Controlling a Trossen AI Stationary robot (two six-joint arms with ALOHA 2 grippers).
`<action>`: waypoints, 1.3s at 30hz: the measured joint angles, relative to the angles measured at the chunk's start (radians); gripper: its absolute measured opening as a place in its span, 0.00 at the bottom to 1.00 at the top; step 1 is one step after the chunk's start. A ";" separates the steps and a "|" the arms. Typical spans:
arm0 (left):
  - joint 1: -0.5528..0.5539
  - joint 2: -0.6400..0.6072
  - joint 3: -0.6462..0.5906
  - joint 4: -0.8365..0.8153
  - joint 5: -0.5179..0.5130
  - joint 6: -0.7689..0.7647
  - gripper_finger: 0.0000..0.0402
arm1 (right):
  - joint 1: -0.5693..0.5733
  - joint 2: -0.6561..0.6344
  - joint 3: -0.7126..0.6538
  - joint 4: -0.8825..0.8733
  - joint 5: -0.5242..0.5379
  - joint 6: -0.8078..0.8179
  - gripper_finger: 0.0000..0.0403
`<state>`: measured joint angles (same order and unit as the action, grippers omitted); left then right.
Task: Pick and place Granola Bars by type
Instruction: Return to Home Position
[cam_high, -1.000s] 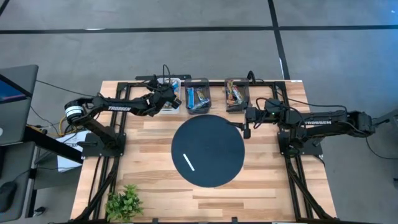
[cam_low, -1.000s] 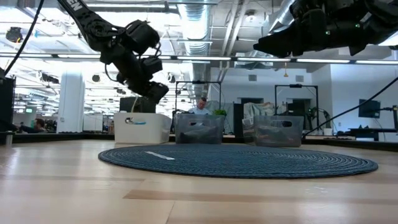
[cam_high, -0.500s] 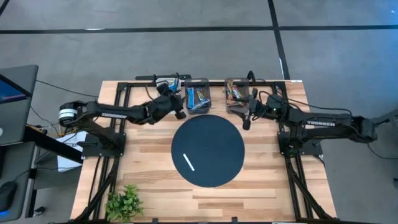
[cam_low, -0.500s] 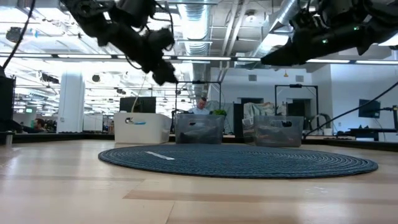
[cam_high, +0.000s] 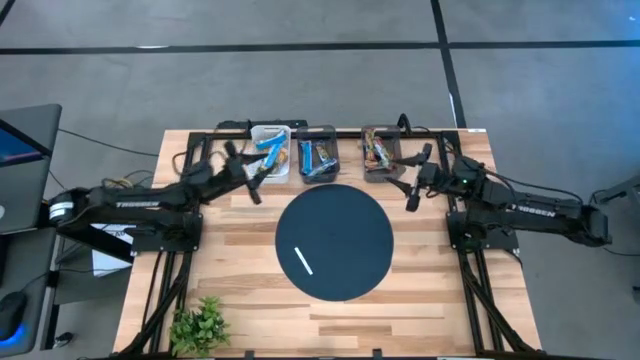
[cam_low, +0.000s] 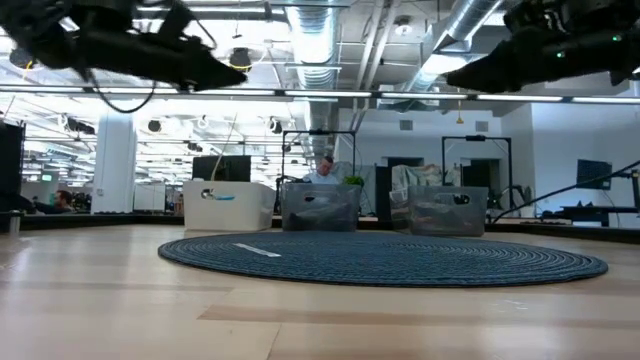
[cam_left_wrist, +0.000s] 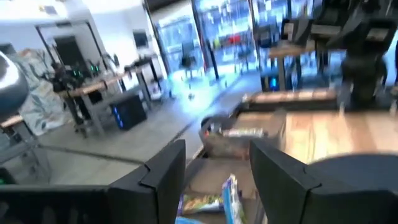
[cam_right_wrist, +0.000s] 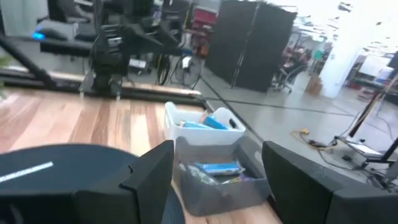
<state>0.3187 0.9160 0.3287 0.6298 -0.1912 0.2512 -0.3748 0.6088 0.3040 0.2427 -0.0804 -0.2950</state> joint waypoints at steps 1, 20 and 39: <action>0.000 -0.034 -0.029 0.026 0.002 -0.010 0.43 | -0.006 -0.017 -0.007 0.001 0.000 0.007 0.59; -0.061 -0.269 -0.318 0.289 -0.078 -0.148 0.43 | 0.010 -0.105 -0.068 0.080 -0.001 0.060 0.59; -0.295 -0.470 -0.320 0.136 -0.372 0.017 0.43 | 0.026 -0.144 -0.068 0.014 0.001 0.052 0.59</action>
<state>0.0242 0.4461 0.0090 0.7655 -0.5631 0.2681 -0.3485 0.4644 0.2363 0.2562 -0.0795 -0.2429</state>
